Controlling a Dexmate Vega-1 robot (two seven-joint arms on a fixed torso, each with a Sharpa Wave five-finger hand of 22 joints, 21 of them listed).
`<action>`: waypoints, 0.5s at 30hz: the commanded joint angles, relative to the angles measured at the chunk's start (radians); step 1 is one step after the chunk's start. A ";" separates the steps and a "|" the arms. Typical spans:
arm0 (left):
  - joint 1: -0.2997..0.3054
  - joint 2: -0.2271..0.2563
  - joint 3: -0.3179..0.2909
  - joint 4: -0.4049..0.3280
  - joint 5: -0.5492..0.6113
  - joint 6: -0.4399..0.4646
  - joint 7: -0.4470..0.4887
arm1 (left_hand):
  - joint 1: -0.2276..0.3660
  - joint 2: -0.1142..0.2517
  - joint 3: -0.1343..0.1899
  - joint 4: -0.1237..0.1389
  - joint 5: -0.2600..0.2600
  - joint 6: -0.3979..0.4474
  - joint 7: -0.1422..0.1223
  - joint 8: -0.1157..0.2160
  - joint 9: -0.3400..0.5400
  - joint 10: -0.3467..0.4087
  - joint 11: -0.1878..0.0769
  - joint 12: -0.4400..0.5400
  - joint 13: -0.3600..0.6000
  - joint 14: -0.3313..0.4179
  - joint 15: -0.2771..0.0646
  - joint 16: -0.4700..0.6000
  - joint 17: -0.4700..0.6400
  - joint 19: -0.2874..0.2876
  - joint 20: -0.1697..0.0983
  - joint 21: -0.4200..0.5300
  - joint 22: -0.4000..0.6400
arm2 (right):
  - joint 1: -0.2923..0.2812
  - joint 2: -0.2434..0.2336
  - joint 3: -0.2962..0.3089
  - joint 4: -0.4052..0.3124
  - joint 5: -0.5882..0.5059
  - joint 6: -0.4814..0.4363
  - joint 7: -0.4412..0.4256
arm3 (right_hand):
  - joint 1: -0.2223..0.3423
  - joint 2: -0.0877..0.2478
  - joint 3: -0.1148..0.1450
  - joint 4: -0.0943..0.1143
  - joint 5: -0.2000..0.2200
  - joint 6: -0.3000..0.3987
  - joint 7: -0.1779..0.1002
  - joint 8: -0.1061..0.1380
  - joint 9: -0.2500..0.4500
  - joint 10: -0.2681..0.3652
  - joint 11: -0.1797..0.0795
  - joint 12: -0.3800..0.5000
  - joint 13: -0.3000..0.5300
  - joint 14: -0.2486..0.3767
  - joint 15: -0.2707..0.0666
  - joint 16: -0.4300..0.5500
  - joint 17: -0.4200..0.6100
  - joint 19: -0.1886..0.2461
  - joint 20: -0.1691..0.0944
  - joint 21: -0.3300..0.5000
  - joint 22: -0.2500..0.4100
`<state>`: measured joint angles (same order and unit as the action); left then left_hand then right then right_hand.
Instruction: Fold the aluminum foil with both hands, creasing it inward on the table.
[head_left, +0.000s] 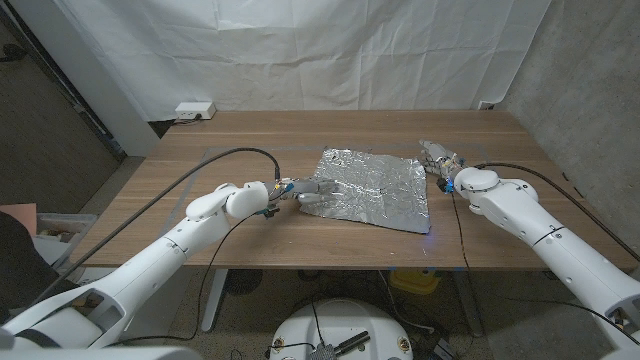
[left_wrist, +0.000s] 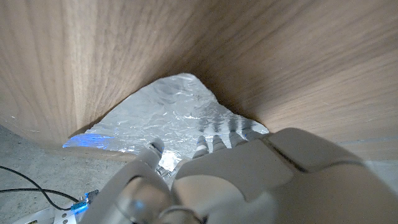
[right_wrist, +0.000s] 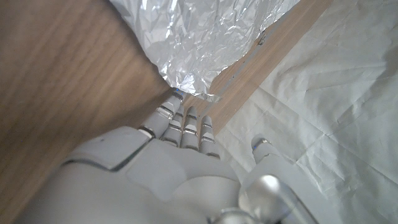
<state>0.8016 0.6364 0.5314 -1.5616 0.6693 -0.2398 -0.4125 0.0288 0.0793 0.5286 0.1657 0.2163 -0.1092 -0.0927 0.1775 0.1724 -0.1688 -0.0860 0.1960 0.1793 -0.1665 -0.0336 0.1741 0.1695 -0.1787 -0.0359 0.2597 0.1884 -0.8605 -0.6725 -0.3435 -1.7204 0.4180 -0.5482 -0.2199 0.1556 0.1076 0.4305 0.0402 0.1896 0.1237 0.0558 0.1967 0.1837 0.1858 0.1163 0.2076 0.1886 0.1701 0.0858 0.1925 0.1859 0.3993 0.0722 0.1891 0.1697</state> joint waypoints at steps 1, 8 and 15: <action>-0.010 -0.005 0.004 0.016 -0.006 -0.007 -0.002 | -0.004 0.055 -0.003 0.003 0.003 -0.008 -0.003 0.001 0.003 -0.019 -0.003 0.000 0.002 -0.125 -0.043 0.004 0.004 -0.089 -0.003 0.007 0.005 | 0.026 0.019 -0.013 -0.016 -0.038 -0.120 -0.068 | -0.009 -0.003 0.008 -0.004 0.008 0.032 0.010 0.007 0.001 0.028 0.001 0.003 0.003 -0.019 -0.007 -0.006 0.001 -0.162 0.054 -0.015 0.001; -0.020 -0.009 0.007 0.029 -0.007 -0.011 -0.001 | -0.004 0.055 -0.003 0.003 0.003 -0.009 -0.003 0.002 0.003 -0.019 -0.003 0.000 0.002 -0.125 -0.043 0.004 0.004 -0.089 -0.003 0.007 0.005 | 0.061 0.029 0.003 0.007 -0.004 -0.220 -0.037 | -0.027 0.000 0.005 0.007 0.008 0.077 0.040 0.010 0.003 0.098 0.030 0.020 0.005 0.048 0.020 0.020 0.004 -0.024 0.085 0.037 0.004; -0.033 -0.017 0.015 0.044 -0.002 -0.010 -0.004 | -0.005 0.056 -0.004 0.003 0.003 -0.010 -0.002 0.002 0.003 -0.019 -0.003 0.000 0.002 -0.126 -0.043 0.004 0.003 -0.089 -0.004 0.006 0.005 | 0.035 0.069 0.084 0.063 0.092 -0.141 0.036 | -0.034 0.005 0.014 0.015 0.008 0.131 0.076 0.010 0.003 0.188 0.065 0.040 0.007 0.171 0.056 0.042 0.007 0.152 0.105 0.079 0.006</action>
<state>0.7840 0.6287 0.5380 -1.5367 0.6639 -0.2490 -0.4127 0.0288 0.0793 0.5284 0.1655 0.2163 -0.1091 -0.0928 0.1776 0.1724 -0.1687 -0.0859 0.1960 0.1792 -0.1665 -0.0337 0.1741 0.1703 -0.1791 -0.0360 0.2604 0.1884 -0.8152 -0.6484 -0.3382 -1.7122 0.4156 -0.7093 -0.2469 0.1248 0.1067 0.4380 0.0505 0.1896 0.2353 0.1265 0.2036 0.1837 0.3347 0.1711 0.2357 0.1936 0.2853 0.1361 0.2206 0.1887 0.4695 0.1451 0.2489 0.1711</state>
